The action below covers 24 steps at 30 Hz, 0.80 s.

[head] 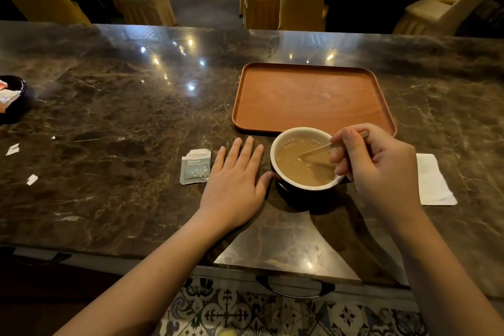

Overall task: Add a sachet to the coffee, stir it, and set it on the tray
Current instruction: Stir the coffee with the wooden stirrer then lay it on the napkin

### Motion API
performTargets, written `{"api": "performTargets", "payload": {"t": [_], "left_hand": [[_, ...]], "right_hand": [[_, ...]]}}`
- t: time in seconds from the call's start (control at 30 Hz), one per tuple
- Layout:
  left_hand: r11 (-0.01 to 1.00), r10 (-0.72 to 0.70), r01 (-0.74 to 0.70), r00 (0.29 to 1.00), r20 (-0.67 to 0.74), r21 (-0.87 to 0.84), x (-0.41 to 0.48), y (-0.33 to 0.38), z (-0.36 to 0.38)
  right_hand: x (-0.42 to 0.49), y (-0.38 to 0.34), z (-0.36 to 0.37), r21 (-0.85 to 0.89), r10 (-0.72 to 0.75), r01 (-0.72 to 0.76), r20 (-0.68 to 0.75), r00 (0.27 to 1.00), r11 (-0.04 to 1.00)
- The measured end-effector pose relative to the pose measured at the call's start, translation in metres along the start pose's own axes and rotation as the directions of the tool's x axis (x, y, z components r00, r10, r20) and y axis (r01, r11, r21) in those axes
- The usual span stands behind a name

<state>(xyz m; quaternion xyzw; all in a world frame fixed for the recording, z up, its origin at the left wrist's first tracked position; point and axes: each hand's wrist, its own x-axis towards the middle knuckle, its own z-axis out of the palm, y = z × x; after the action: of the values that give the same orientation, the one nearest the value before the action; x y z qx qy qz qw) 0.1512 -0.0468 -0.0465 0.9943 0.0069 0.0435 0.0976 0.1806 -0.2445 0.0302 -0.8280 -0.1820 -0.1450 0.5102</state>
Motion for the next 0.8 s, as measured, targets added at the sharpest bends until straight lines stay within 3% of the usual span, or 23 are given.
{"api": "performTargets", "payload": {"t": [0.5, 0.8], "left_hand": [[1.000, 0.011, -0.011, 1.000, -0.003, -0.015, 0.000, -0.001, 0.000], [1.000, 0.015, -0.015, 1.000, -0.006, -0.012, 0.000, -0.002, 0.002]], "right_hand": [[-0.010, -0.015, -0.011, 0.011, 0.020, -0.021, 0.095, 0.995, 1.000], [-0.012, -0.011, -0.021, -0.121, -0.013, 0.011, -0.016, 1.000, 0.993]]}}
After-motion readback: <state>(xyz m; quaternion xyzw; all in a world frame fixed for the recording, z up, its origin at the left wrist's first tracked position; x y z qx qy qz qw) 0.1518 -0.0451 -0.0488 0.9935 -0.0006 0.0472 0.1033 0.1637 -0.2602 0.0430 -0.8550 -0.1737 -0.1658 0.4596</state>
